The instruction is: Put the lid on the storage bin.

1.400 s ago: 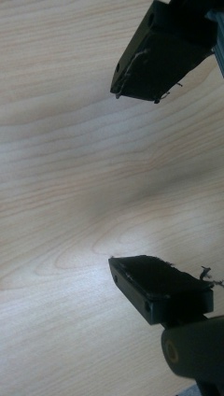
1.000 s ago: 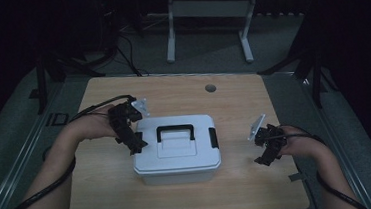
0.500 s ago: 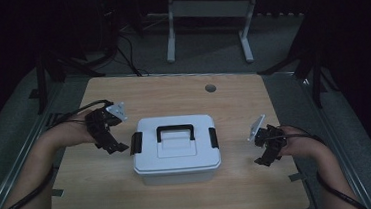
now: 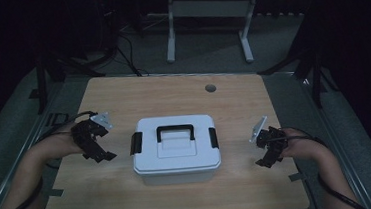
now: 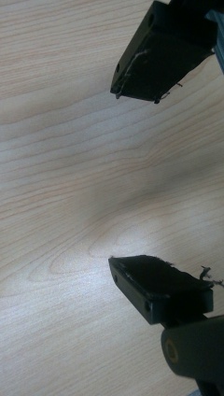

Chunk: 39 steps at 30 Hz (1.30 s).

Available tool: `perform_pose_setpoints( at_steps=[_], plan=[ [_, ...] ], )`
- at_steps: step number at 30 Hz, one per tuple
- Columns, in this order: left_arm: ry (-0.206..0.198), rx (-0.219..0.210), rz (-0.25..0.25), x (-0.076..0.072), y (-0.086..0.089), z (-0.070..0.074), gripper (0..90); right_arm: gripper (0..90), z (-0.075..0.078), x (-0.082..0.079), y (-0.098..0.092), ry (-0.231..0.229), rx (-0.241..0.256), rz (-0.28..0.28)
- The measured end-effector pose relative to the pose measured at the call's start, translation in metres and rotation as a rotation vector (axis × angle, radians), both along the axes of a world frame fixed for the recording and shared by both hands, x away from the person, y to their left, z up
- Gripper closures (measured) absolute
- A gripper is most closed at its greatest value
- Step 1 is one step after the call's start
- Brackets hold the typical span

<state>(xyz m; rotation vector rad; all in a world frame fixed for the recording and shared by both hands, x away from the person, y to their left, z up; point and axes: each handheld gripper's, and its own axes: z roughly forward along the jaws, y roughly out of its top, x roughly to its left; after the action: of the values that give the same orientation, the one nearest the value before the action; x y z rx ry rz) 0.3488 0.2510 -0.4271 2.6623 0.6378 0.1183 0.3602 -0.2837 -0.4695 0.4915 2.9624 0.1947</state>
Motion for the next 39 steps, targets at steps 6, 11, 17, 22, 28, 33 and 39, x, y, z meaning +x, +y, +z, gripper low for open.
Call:
perform_pose_setpoints(
  at_steps=[6,11,17,22,28,33,39],
  plan=[
    [0.031,-0.008,0.015,-0.002,0.006,-0.02,5.8,14.0,-0.004,-0.001,0.001,0.006,0.0,-0.001],
    [0.053,0.003,0.025,-0.002,0.009,-0.038,5.8,14.0,-0.009,-0.001,0.001,0.009,0.006,-0.002],
    [0.087,0.013,0.052,-0.004,0.013,-0.06,5.8,14.0,-0.017,-0.002,-0.002,0.022,0.0,-0.014],
    [0.081,0.011,0.078,-0.005,0.017,-0.066,5.8,14.0,-0.019,-0.003,-0.006,0.019,0.011,-0.03],
    [0.059,-0.001,0.101,-0.011,0.027,-0.066,5.8,13.9,-0.02,-0.007,-0.013,0.008,0.024,-0.06],
    [0.063,-0.001,0.115,-0.019,0.037,-0.069,5.8,13.6,-0.022,-0.013,-0.019,0.006,0.036,-0.093],
    [0.07,0.004,0.127,-0.023,0.045,-0.073,5.8,13.6,-0.023,-0.015,-0.025,-0.004,0.039,-0.117]
  ],
)
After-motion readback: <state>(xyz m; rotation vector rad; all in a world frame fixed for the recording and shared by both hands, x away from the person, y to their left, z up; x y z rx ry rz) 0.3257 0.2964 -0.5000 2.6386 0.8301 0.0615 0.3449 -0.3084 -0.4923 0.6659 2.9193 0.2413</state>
